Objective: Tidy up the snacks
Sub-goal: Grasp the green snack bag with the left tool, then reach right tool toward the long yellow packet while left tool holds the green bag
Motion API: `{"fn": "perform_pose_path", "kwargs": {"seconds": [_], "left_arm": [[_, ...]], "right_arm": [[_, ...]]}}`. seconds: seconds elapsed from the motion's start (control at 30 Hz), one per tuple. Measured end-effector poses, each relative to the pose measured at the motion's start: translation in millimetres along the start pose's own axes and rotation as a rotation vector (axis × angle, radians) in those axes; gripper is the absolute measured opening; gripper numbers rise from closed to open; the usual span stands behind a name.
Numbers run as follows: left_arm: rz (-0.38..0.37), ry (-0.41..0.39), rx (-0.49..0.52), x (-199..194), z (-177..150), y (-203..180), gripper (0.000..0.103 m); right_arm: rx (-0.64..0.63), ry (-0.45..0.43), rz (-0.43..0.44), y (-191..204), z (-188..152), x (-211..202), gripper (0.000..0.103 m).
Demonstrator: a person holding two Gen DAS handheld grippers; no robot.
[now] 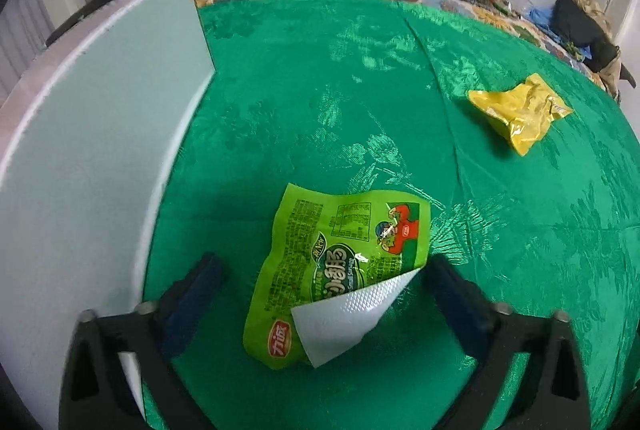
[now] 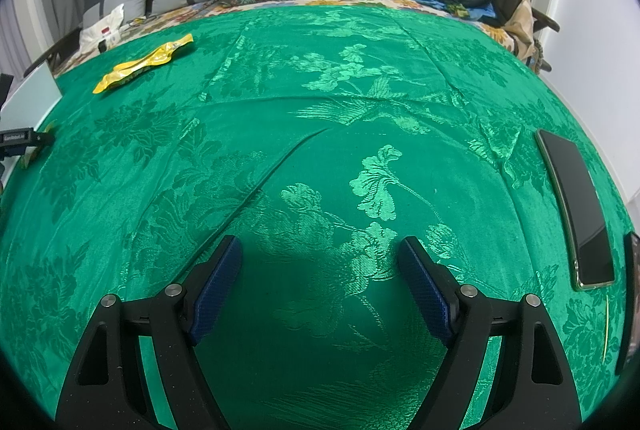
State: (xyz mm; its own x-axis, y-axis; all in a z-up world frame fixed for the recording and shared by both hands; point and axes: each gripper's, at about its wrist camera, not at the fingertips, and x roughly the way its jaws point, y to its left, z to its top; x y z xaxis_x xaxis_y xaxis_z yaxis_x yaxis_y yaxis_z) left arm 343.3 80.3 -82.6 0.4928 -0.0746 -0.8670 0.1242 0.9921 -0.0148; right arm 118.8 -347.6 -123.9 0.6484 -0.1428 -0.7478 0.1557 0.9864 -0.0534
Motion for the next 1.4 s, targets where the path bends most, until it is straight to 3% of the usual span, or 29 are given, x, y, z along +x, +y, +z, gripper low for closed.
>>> {"fn": "perform_pose_path", "kwargs": {"seconds": [0.1,0.27,0.57,0.63,0.7,0.9,1.13,1.4], "left_arm": [[0.0,-0.015,-0.006,-7,1,0,0.05],[0.013,-0.011,-0.003,-20,-20,-8,0.049],[-0.02,0.0,0.023,-66,-102,-51,0.049],[-0.019,-0.014,0.051,-70,-110,-59,0.053],[-0.035,-0.01,0.066,-67,-110,-61,0.078],[-0.036,-0.023,0.07,-55,-106,-52,0.103],[-0.029,-0.105,0.059,-57,-114,-48,0.103],[-0.027,-0.107,0.059,-57,-114,-49,0.103]], "right_arm": [[0.0,0.0,0.0,0,0,0,0.084],[0.0,0.0,0.0,0,0,0,0.084],[0.0,0.0,0.001,0,0,0,0.084],[0.0,-0.001,0.001,0,0,0,0.084],[0.0,-0.001,0.001,-1,0,0,0.084],[0.0,-0.001,0.001,-1,0,0,0.084],[0.0,-0.001,0.003,-1,0,0,0.084],[0.0,0.001,-0.005,0,-1,-1,0.085]]}}
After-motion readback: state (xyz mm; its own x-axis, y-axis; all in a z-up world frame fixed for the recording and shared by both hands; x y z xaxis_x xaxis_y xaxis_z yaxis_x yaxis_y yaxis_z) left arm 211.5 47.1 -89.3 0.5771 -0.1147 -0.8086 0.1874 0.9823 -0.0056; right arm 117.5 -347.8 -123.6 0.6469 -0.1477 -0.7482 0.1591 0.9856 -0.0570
